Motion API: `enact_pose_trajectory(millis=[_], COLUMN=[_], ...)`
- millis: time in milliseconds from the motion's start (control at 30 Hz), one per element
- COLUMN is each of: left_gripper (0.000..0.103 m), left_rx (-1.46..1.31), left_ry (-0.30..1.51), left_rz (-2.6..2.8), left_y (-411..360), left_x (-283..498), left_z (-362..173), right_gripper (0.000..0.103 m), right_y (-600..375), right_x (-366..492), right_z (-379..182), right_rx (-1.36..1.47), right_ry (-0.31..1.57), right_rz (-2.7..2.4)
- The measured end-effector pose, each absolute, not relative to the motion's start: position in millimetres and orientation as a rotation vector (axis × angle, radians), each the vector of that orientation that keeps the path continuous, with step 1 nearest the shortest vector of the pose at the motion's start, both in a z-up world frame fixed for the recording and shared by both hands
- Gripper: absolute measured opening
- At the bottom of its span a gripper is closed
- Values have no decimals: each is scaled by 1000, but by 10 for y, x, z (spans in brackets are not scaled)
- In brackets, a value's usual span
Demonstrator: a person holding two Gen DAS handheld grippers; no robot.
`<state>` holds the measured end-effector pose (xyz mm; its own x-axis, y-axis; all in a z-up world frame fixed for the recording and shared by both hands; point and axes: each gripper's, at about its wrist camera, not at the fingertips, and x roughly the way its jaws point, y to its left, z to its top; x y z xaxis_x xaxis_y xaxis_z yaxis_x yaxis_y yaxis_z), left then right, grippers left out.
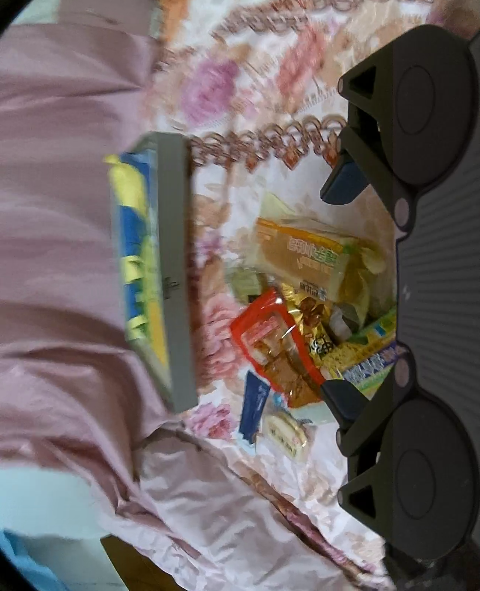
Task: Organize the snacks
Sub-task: 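Grasp the yellow biscuit pack with the left tool while the right tool grasps the bread pack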
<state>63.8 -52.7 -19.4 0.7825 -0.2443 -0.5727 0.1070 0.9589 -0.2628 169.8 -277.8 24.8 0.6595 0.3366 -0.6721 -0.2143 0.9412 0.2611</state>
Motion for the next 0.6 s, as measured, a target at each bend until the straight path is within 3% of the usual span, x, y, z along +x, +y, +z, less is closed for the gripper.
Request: enact_pose_trajectory(millis=[467,600], left_gripper=[102,102], left_rx=[-227,-201], left_ry=[770,806], left_rz=[-181,-113], left_y=[-1074,-1151], left_x=[1149,1278], left_z=[-464,-514], right_gripper=[102,92], right_y=[-2744,-2826], right_x=[2299,2375], right_z=[-83,-119], right_rx=[115,166], right_ry=[910,948], right_rz=[390,396])
